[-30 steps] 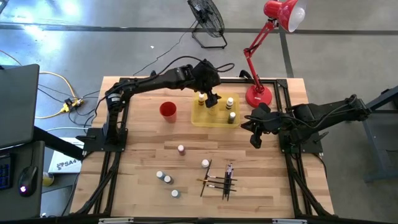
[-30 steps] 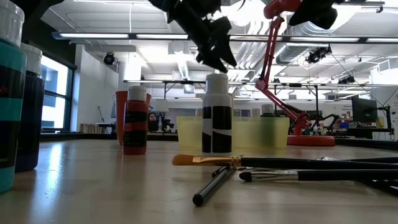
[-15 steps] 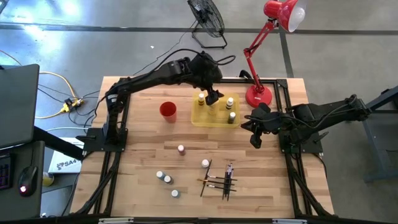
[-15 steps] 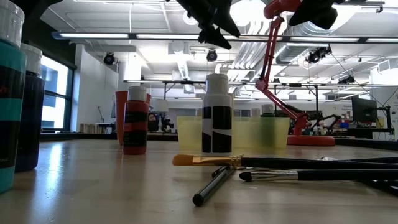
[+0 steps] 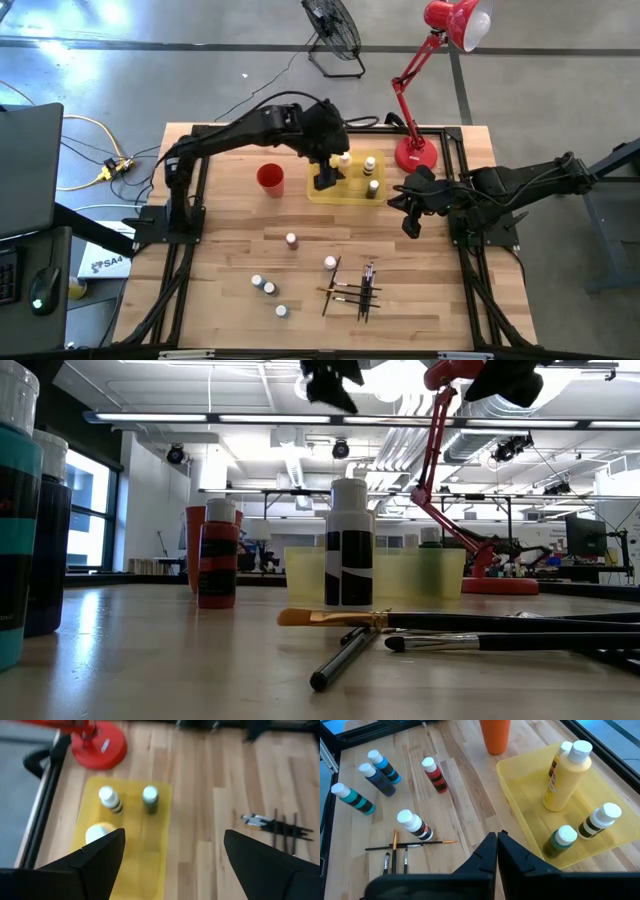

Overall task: Pick & Place Paint Supplies
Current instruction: Put the red paint bottle into the yellow bin

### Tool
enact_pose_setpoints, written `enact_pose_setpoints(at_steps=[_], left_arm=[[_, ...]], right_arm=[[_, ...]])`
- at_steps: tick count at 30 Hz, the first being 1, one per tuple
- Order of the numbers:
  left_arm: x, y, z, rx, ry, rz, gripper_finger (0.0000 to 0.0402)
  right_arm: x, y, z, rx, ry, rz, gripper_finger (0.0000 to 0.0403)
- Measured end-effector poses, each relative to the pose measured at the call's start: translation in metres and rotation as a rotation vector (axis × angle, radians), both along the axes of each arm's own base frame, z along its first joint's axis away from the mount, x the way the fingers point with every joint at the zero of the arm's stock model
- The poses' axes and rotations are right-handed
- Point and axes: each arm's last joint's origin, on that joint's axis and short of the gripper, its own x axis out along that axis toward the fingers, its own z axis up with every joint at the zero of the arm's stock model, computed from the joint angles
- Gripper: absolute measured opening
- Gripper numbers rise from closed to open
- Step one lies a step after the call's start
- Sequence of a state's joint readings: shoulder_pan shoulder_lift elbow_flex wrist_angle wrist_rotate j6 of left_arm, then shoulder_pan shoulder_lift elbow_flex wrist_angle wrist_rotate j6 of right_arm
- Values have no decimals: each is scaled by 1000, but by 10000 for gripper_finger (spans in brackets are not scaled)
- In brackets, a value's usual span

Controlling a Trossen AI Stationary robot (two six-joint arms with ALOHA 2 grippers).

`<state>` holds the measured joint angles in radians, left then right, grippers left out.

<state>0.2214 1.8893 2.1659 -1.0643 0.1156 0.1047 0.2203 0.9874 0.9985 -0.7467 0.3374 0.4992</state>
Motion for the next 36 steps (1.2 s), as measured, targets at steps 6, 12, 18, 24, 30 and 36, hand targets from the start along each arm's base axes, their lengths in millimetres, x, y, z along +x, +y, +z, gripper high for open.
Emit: enact_pose_setpoints(at_steps=[6, 12, 18, 24, 30, 36], left_arm=[[-22, -20, 26, 12, -58, -47, 332], [-55, -56, 49, 15, -54, -147, 332], [-83, -100, 70, -6, -116, -251, 332], [-106, -141, 80, -28, -136, -320, 332], [-119, -172, 76, -23, -75, -307, 332], [-130, -197, 73, -37, -60, -211, 332]], right_arm=[[0, 0, 0, 1, -1, -1, 5], [0, 0, 0, 1, -2, 0, 5], [0, 0, 0, 1, -2, 1, 5], [0, 0, 0, -1, -1, 7, 5], [0, 1, 0, 13, 5, 35, 5], [0, 1, 0, 19, 6, 42, 5]])
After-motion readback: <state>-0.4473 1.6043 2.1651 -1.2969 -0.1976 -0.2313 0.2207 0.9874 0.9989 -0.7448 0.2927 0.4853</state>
